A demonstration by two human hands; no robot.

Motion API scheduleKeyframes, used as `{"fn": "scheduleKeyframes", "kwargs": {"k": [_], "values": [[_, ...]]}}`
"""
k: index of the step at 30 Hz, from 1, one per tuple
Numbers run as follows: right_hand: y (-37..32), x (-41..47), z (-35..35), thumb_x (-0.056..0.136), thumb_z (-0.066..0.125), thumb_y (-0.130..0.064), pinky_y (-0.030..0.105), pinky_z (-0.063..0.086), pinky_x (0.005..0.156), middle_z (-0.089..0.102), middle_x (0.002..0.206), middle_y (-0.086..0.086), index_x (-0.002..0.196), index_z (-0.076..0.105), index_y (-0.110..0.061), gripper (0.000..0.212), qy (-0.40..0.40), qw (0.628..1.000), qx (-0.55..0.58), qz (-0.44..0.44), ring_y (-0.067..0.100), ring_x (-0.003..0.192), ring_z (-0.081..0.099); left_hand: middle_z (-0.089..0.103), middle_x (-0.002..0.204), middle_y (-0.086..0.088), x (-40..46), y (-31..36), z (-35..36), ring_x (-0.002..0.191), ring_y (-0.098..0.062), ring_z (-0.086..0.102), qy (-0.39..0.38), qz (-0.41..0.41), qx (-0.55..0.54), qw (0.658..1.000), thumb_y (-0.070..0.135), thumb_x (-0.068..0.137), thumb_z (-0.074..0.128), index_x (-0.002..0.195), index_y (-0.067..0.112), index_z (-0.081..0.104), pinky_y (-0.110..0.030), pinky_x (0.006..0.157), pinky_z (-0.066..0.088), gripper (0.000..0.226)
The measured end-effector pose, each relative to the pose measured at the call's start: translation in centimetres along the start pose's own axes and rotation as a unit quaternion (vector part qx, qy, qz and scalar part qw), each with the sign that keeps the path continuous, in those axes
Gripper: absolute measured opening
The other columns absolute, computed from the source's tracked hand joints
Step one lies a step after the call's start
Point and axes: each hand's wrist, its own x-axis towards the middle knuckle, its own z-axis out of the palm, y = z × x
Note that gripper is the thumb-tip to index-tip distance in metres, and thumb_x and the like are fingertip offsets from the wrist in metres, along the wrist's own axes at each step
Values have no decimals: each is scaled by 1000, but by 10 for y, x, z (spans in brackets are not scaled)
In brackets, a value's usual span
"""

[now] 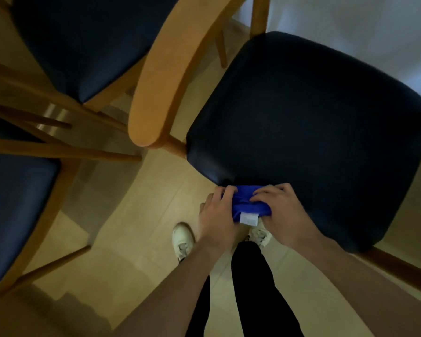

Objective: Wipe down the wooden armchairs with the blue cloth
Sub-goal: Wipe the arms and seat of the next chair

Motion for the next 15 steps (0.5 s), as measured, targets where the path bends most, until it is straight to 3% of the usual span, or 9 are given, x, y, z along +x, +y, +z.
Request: {"fn": "scheduleKeyframes", "kwargs": {"k": [4,8,12,15], "values": [[-23,22,-20,76,58,8,12,26,86,63,122,0,118,68,-14,49,30,999,8,27,21,106,44,55,109,6,8,-14,-35,97,-21,56,49,19,6,999,27,72,66,120,29,48,-36,84,42,52],[-68,70,-30,76,58,8,18,30,97,61,127,1,120,68,-13,49,66,996,-16,-61,26,115,45,56,110,3,19,-44,-71,96,-21,57,164,-39,-73,983,22,72,71,122,23,51,-39,87,45,53],[-108,114,-5,89,62,-13,38,40,98,55,133,-4,123,63,-22,36,19,987,-113,-110,24,117,43,56,106,-3,26,-81,-88,92,-28,60,128,-108,-82,982,21,76,70,111,19,54,-41,79,50,39],[-126,109,18,88,57,-8,31,38,94,60,118,-1,115,62,-23,31,-42,985,-142,-93,19,99,46,58,99,-1,7,-110,-89,90,-27,60,78,-115,-70,988,27,73,69,105,21,56,-38,77,49,36]]}}
